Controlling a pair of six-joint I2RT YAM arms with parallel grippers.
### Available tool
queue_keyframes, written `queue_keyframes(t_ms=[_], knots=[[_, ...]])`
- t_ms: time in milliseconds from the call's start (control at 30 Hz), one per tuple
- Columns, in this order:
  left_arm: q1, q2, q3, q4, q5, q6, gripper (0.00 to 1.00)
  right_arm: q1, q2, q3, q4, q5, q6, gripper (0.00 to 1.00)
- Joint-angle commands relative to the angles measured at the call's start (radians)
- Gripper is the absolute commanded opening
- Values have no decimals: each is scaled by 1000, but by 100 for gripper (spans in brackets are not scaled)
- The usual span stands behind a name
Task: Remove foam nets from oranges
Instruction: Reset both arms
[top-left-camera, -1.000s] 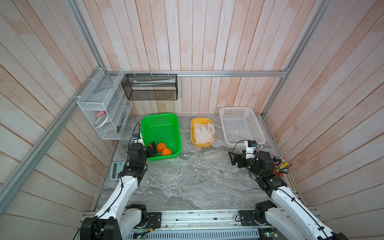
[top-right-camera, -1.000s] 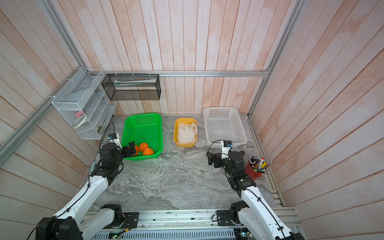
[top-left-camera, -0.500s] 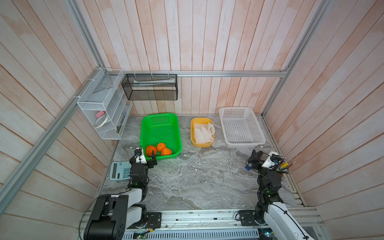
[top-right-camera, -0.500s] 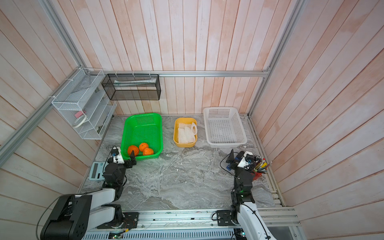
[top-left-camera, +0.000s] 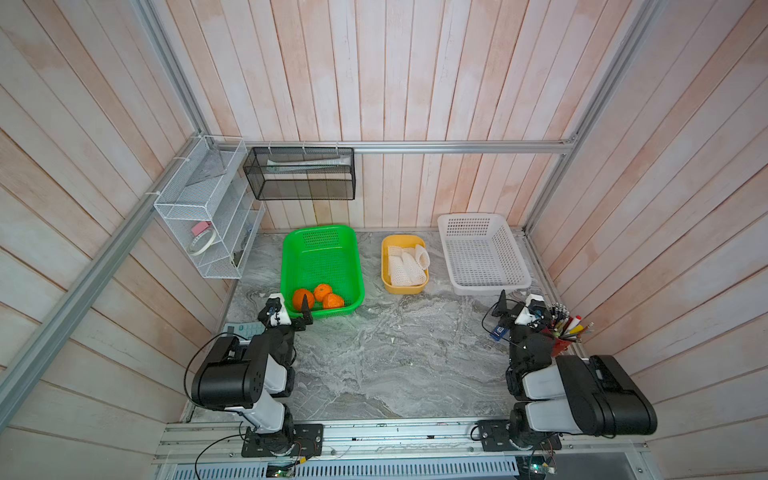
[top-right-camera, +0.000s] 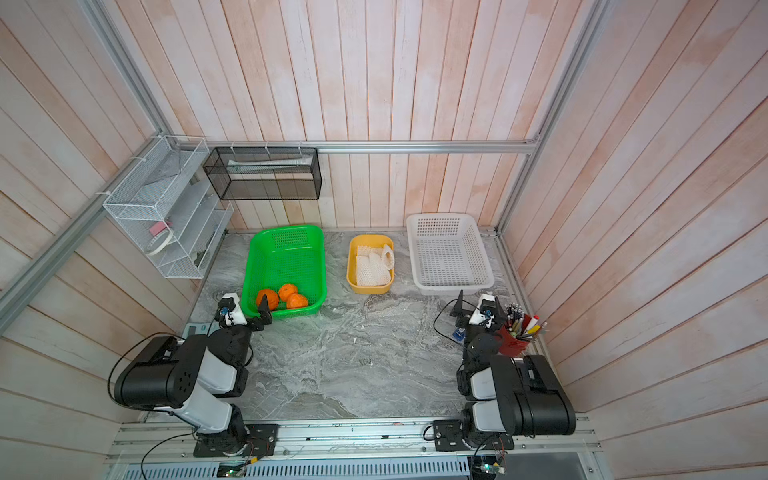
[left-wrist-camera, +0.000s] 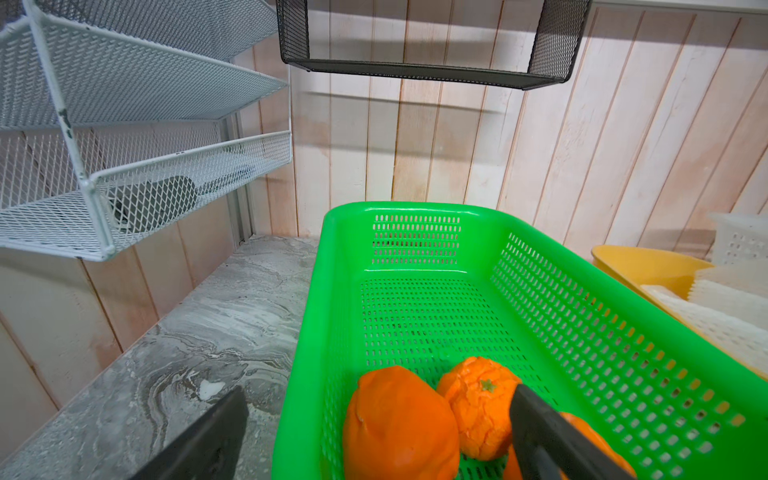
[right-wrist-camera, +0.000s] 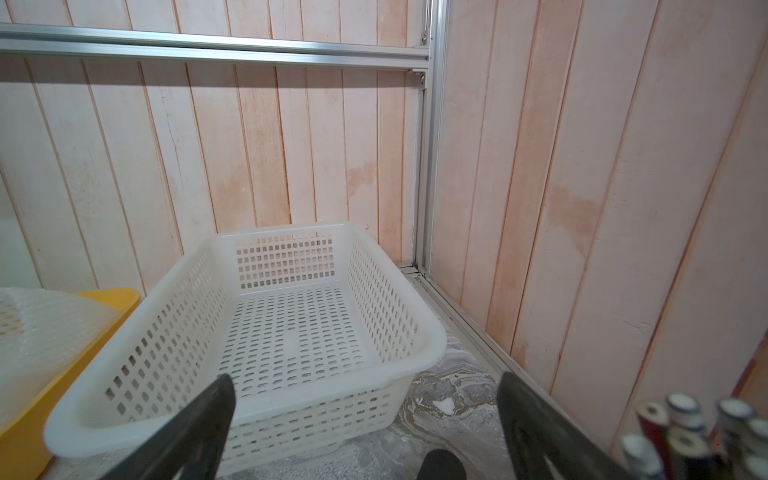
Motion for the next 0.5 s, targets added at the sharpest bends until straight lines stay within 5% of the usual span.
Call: queue_keyframes(t_ms=[0,167,467], knots=[[18,-23,51,-95,37,-17,100,-4,112,-18,124,64,34,98],[19,-36,113,-231,38,-17,100,-44,77,87,-154,60,101,98],[19,-37,134,-273,27,-17,100,-57,100,97,-136,35,102,98]])
